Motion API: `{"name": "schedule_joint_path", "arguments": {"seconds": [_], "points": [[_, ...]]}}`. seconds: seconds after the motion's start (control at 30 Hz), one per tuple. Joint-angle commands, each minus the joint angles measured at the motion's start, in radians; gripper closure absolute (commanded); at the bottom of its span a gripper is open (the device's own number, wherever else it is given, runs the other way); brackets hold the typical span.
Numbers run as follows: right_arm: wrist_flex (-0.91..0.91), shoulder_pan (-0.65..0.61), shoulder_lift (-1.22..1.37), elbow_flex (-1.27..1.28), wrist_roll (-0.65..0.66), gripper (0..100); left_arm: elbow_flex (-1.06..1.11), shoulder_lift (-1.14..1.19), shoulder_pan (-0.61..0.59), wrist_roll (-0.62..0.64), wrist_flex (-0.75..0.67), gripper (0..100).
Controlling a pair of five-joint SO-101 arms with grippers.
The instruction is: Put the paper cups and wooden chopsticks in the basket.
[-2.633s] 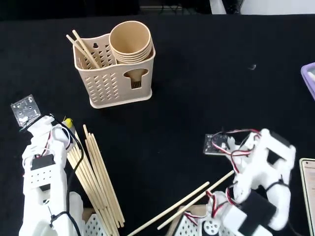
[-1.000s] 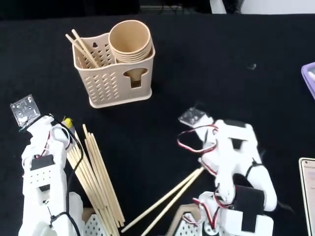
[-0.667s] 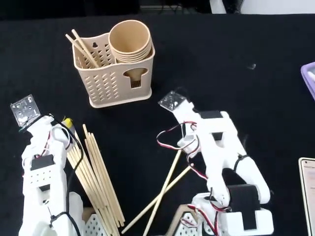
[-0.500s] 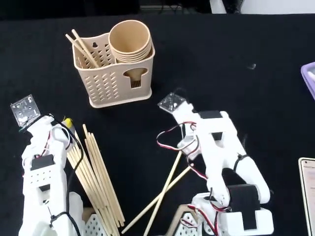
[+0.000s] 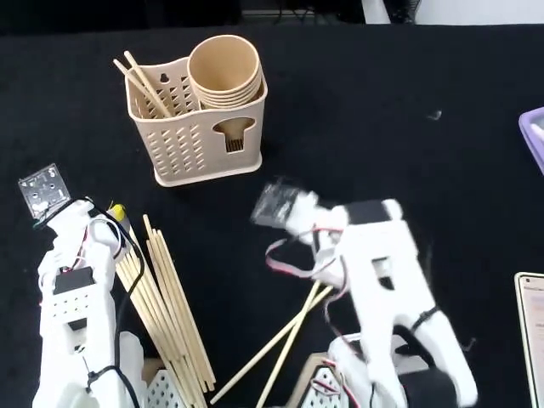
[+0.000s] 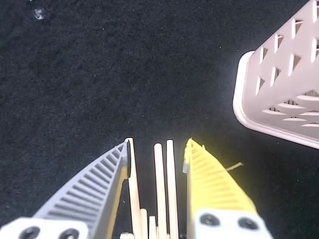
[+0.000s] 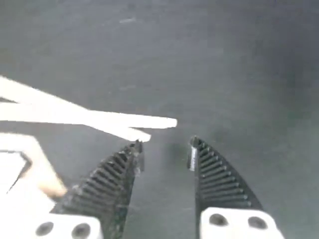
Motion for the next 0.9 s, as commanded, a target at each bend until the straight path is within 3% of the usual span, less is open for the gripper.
{"name": "schedule_joint_path", "arguments": {"seconds": [0.0,0.13,0.33,0.57,0.87], "points": [[0.101,-0.149,-0.09,0.056,0.109,83.5,-0.007,-0.018,-0.001,0.005,-0.015,81],[0.109,-0.195,-0.061,0.105,0.267,83.5,-0.007,-0.018,-0.004,0.003,-0.015,81],[0.1,-0.227,0.021,0.12,0.336,83.5,-0.007,-0.018,-0.002,0.003,-0.015,81],[-0.074,-0.249,0.151,0.151,0.336,83.5,-0.01,-0.018,-0.008,0.003,-0.015,81],[-0.1,-0.249,0.259,0.15,0.336,83.8,-0.013,-0.018,-0.008,0.006,-0.015,81]]}}
